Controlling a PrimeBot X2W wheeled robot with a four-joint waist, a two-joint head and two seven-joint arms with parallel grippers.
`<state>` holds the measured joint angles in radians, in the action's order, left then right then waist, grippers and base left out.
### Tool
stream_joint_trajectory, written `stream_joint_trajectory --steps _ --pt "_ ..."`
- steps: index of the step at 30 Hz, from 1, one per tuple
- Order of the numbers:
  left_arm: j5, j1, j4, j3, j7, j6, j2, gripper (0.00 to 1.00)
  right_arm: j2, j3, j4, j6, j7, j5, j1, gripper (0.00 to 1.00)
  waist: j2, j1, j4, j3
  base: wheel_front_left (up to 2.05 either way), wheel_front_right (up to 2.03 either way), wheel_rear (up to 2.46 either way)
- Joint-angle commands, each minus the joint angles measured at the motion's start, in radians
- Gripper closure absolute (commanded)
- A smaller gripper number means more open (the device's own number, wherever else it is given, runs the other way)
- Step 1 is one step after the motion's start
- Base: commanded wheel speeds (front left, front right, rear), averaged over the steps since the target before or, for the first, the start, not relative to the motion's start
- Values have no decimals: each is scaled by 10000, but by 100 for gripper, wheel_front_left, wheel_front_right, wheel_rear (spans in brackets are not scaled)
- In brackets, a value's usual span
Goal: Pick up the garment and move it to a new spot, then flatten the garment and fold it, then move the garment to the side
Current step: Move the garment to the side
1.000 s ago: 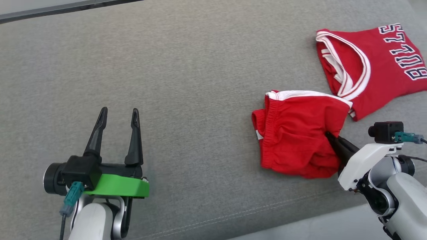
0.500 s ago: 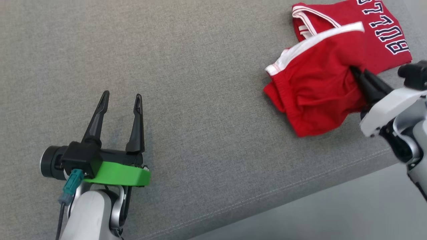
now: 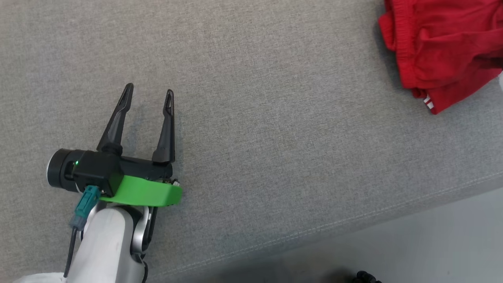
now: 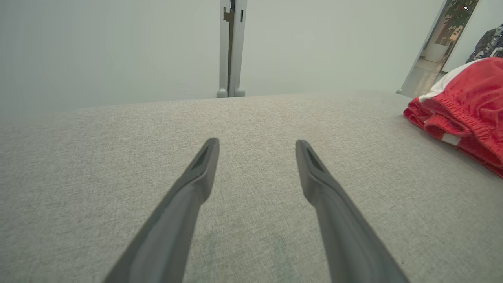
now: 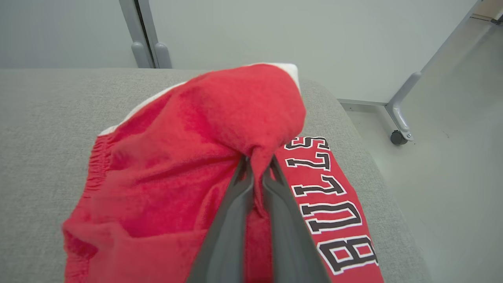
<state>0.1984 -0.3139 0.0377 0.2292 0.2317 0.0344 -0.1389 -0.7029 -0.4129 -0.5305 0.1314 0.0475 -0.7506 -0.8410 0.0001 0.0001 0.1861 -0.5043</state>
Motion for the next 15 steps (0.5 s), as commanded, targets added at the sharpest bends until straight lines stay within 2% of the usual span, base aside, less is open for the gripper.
stream_joint_trajectory --steps 1,7,8,9,10,15 --pt "-60 -214 -24 12 60 32 -30 0 -87 -45 -176 -15 128 -157 -224 100 -1 -1 -275 -366 0 0 0" --pt "-93 -460 -31 100 103 62 -75 0 -230 -166 -1247 -15 444 -226 -714 100 -1 -1 -414 -782 0 0 0" --pt "-90 -497 -23 113 112 67 -79 0 -162 -119 -1567 -17 390 -250 -766 96 -1 -1 -436 -829 0 0 0" --pt "-79 -526 -6 117 124 65 -78 0 -108 -97 -1886 -15 392 -171 -850 56 -1 -1 -459 -861 0 0 0" --pt "-72 -554 15 128 135 62 -68 0 -43 -85 -2074 -15 489 -119 -949 0 -1 -1 -486 -882 0 0 0" --pt "15 -580 131 89 176 5 -59 0 203 79 -3058 -17 1251 240 -1249 0 -1 -1 -511 -860 0 0 0"
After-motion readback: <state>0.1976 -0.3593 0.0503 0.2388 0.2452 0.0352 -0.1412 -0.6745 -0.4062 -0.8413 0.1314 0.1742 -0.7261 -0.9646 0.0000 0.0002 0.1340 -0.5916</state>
